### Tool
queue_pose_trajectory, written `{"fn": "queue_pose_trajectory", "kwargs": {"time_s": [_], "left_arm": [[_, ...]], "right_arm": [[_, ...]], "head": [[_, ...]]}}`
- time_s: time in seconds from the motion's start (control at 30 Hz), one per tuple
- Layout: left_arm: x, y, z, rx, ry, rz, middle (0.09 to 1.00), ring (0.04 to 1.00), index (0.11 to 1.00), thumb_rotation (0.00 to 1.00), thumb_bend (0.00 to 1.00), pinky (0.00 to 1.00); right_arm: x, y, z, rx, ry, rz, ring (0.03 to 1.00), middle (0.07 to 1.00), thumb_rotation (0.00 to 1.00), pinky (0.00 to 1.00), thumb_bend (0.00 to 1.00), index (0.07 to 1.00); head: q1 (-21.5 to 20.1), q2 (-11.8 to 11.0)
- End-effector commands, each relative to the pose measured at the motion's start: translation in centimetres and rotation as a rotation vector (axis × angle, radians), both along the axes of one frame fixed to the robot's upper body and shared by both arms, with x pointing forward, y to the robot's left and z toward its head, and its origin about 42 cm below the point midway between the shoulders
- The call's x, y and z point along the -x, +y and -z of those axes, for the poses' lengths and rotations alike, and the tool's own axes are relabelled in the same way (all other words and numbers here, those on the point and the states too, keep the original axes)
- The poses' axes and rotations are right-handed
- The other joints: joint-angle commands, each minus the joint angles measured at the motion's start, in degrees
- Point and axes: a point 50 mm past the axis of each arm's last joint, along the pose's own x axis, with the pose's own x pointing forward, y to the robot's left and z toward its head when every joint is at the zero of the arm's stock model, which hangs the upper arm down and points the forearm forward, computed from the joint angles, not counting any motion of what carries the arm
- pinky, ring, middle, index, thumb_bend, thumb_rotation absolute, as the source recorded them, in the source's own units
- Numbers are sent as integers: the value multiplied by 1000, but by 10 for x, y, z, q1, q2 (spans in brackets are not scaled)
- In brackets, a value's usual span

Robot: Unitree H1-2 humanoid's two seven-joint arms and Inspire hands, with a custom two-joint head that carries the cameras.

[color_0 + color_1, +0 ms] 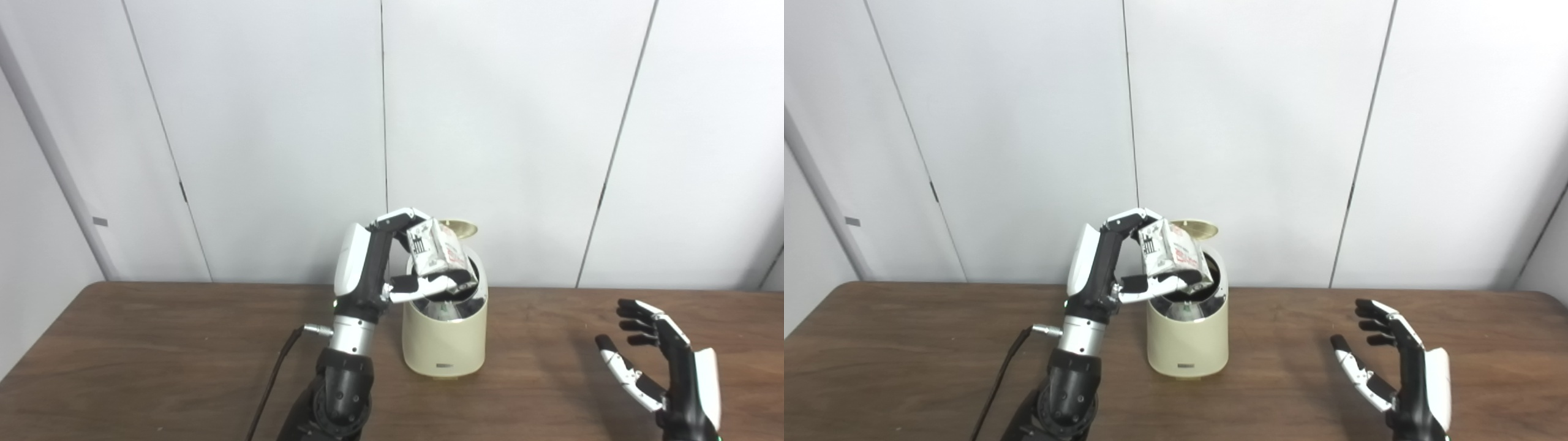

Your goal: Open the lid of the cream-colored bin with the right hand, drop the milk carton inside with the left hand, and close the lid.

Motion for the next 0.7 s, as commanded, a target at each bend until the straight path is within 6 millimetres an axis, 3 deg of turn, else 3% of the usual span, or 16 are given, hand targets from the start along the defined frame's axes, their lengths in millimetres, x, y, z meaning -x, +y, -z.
{"fn": "queue_pose_trajectory", "kwargs": {"time_s": [0.0, 0.17, 0.43, 0.57, 0.67], "left_arm": [[-5, -8, -33, 7, -149, 13, 477, 477, 471, 0, 504, 405], [-10, -8, -28, -50, -218, -28, 478, 466, 475, 0, 505, 383], [-21, -8, -12, -125, -252, -52, 482, 455, 475, 0, 505, 348], [-26, -7, -3, -154, -240, -60, 480, 456, 477, 0, 505, 347], [-28, -6, 1, -183, -247, -70, 481, 462, 475, 0, 505, 356]], "right_arm": [[21, 14, 40, -36, 108, 1, 650, 691, 328, 555, 252, 711], [22, 15, 40, -43, 107, -4, 654, 694, 354, 559, 256, 710], [24, 17, 39, -32, 102, -7, 651, 689, 303, 559, 247, 704], [24, 18, 38, -28, 105, -10, 646, 683, 232, 551, 240, 706], [24, 19, 37, -31, 107, -13, 648, 684, 247, 552, 239, 707]], "head": [[-1, 0], [-4, 0], [-7, 3], [-8, 3], [-8, 4]]}}
